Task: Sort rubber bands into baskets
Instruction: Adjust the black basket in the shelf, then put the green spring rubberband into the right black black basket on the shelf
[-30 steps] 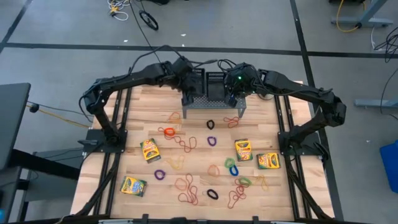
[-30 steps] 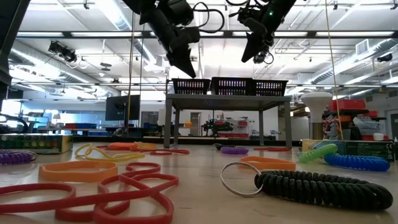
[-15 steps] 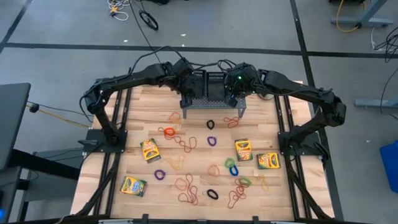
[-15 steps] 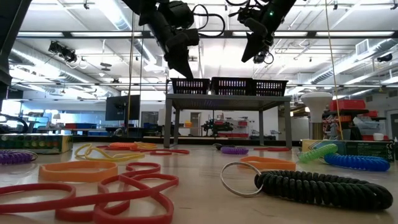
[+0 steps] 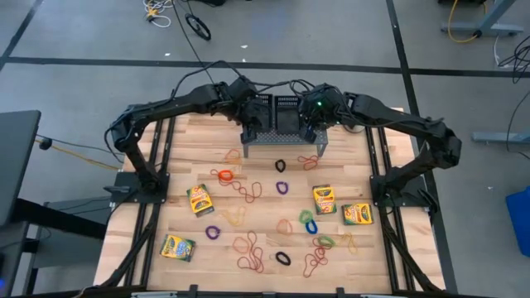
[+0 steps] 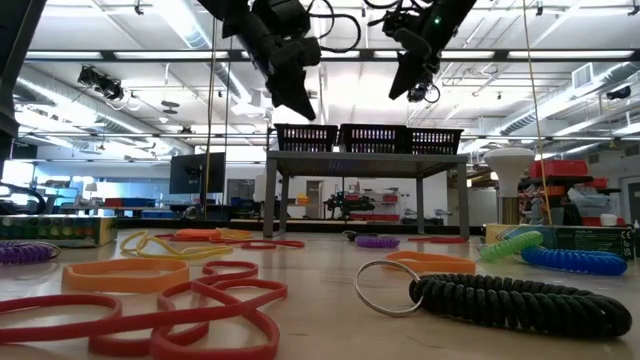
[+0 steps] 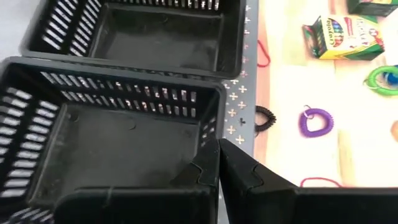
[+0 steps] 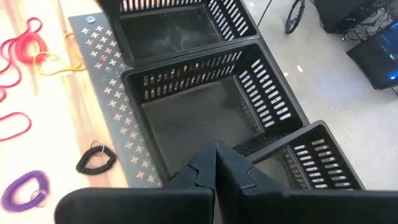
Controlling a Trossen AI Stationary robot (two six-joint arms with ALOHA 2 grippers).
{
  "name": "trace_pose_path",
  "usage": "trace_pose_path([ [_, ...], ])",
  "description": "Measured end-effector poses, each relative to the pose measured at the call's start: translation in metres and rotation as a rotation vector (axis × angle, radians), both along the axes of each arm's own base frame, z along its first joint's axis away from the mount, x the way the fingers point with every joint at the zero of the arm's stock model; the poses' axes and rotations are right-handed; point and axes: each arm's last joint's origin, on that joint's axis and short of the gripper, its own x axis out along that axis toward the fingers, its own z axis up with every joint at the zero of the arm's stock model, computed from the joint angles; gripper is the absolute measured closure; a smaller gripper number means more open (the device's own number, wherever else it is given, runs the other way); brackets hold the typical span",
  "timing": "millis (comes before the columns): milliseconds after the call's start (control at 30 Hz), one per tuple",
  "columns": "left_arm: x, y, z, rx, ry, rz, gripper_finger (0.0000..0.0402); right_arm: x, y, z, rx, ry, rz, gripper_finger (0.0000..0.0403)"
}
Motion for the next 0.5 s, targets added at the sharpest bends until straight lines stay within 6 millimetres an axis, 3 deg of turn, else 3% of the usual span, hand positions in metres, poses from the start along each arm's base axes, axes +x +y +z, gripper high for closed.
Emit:
trace_pose_path([
  [133, -0.019, -0.013, 0.026, 0.04, -0.086, -0.006, 0.0394, -0.006, 0.017, 0.005, -0.006, -0.021, 0.051, 0.0401],
  [200, -0.029, -0.025, 0.03, 0.067, -0.159, -0.026, 0.0394, -0.009, 0.029, -0.001, -0.005, -0.041, 0.083, 0.0401],
  [367, -0.058, -0.064, 0.012, 0.106, -0.378, -0.082, 0.0394, -0.021, 0.062, -0.025, 0.013, -0.185, 0.141, 0.0402],
  [500, -0.083, -0.09, -0.018, 0.116, -0.552, -0.107, 0.0394, -0.028, 0.085, -0.047, 0.045, -0.265, 0.152, 0.0402],
])
